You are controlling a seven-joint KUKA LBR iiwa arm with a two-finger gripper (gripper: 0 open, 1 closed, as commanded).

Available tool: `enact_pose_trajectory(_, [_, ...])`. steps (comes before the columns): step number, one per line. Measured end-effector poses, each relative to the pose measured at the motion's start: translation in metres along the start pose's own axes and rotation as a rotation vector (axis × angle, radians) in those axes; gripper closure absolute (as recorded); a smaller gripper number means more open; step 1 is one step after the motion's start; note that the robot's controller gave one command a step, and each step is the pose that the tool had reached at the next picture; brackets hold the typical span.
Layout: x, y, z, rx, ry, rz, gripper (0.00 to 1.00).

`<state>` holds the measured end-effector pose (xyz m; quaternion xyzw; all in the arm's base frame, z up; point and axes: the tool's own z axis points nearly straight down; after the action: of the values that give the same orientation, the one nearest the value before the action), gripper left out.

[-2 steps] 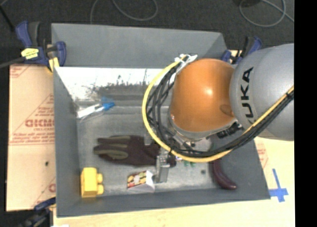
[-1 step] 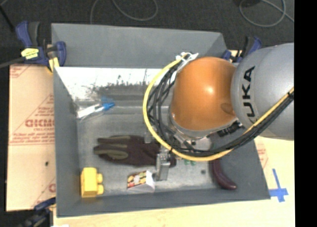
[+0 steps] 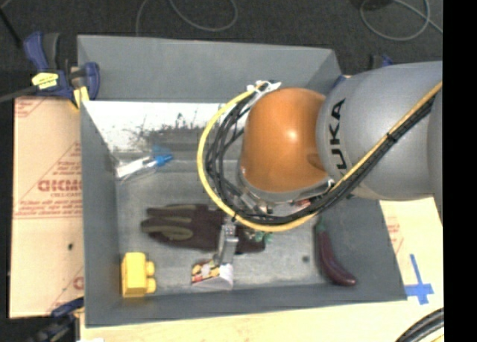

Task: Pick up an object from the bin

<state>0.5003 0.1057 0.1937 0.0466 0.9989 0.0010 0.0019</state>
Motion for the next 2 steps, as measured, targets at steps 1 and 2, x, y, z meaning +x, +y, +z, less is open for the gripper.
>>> enact_pose_trajectory(1, [-0.027, 0.000, 0.046, 0.002, 0.001, -0.082, 0.00])
enact_pose_trajectory(2, [-0.039, 0.010, 0.115, 0.000, 0.001, 0.129, 1.00])
